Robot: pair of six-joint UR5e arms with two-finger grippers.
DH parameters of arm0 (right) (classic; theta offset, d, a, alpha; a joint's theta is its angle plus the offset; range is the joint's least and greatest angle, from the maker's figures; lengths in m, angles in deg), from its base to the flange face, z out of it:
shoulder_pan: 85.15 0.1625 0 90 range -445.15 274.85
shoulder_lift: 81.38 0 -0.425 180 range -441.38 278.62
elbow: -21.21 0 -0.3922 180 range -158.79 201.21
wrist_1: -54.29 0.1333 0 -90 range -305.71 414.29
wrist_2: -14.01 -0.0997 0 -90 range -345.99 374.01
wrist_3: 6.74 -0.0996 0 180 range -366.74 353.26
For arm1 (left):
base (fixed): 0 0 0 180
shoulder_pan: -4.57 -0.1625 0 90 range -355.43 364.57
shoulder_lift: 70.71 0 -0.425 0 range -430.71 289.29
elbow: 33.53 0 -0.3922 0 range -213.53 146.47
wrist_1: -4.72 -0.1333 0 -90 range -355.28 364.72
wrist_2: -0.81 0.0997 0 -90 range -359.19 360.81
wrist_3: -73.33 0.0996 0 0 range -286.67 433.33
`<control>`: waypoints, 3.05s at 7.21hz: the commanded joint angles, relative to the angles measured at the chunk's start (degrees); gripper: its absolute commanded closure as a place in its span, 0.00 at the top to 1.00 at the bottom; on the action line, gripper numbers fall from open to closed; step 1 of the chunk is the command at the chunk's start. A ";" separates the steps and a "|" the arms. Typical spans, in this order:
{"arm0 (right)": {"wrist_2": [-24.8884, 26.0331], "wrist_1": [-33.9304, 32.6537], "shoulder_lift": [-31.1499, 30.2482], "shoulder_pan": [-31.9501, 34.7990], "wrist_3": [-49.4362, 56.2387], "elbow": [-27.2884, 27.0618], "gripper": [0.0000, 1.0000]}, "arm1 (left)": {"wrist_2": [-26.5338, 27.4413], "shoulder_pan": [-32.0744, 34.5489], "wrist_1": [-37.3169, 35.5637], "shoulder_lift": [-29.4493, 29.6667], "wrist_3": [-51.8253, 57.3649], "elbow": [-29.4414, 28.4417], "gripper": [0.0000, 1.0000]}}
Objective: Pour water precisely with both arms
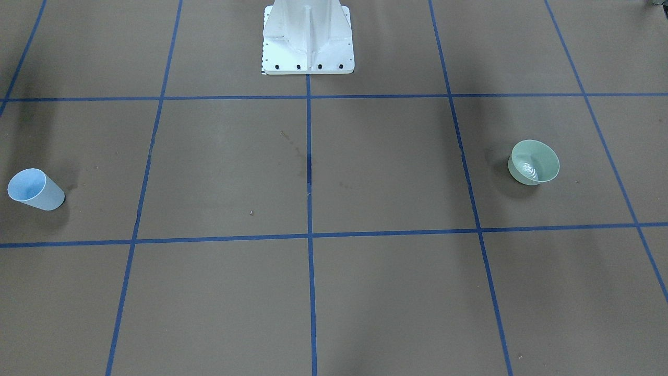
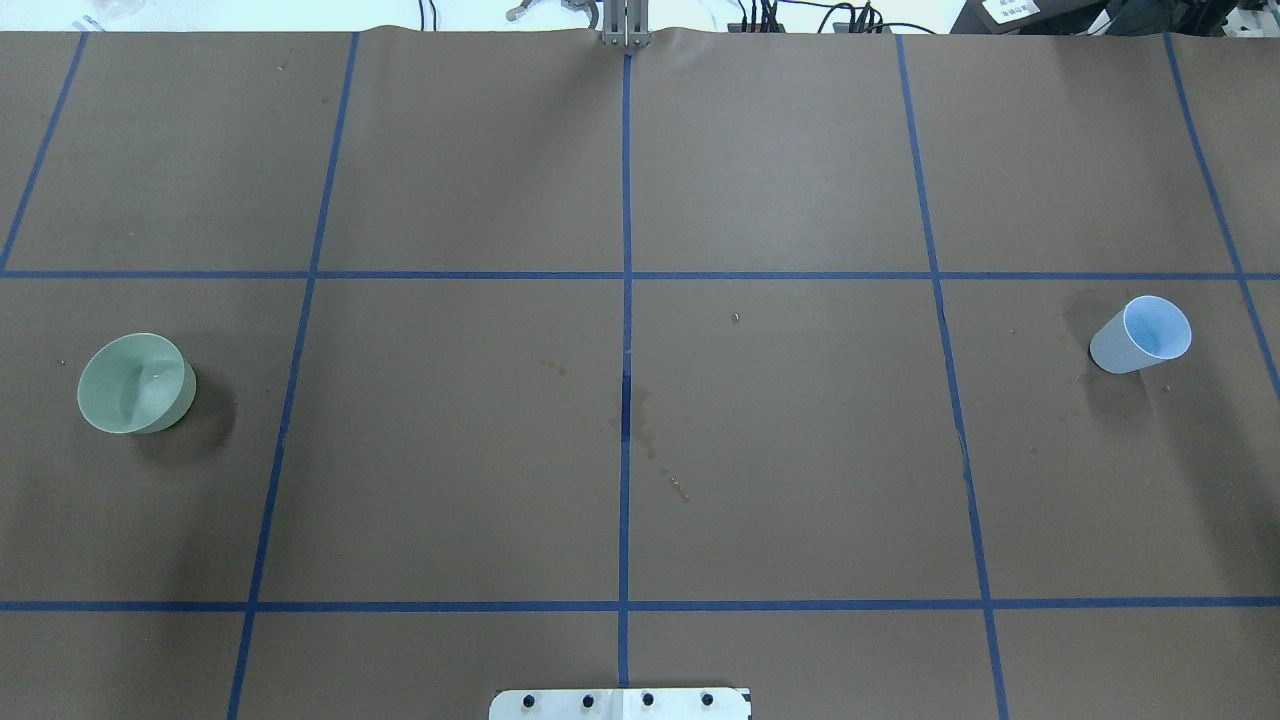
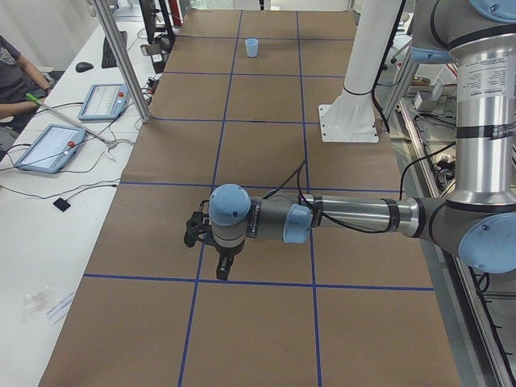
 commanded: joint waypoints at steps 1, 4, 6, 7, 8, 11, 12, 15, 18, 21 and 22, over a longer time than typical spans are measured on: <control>-0.17 3.83 -0.34 -0.10 0.06 1.60 1.00 | 0.78 -11.58 5.59 1.28 -10.65 -0.73 1.00; -1.30 5.50 -0.43 -0.28 -0.03 2.48 1.00 | 2.02 -22.19 18.18 1.82 -25.56 -4.22 1.00; -1.93 5.50 -0.60 -0.46 0.06 2.66 1.00 | 2.02 -26.15 18.99 3.05 -28.81 -5.03 1.00; -1.93 5.50 -0.61 -0.63 0.14 2.66 1.00 | 2.11 -28.51 18.99 3.49 -29.35 -5.38 1.00; -1.93 5.59 -0.52 -0.81 0.14 2.66 1.00 | 2.11 -29.23 18.99 5.41 -29.35 -7.13 0.99; -2.02 5.59 -0.52 -0.81 0.14 2.66 1.00 | 2.11 -29.50 19.52 8.06 -29.27 -10.66 0.51; -2.02 5.68 -0.52 -0.81 0.23 2.40 1.00 | 2.11 -29.50 21.78 7.80 -29.27 -10.75 0.01; -2.02 5.59 -0.52 -0.81 0.23 2.31 1.00 | 1.85 -29.50 21.64 8.23 -29.27 -11.63 0.00; -2.45 5.68 -0.52 -0.81 0.67 1.53 1.00 | -2.55 -29.41 20.05 15.23 -41.75 -8.13 0.00; -3.33 7.51 -0.52 -0.81 0.23 0.91 1.00 | 4.43 -42.97 19.88 28.56 -68.54 -4.60 0.00; -3.33 8.66 -0.60 -0.81 0.14 1.25 1.00 | 6.74 -48.17 18.66 33.06 -75.08 -4.94 0.00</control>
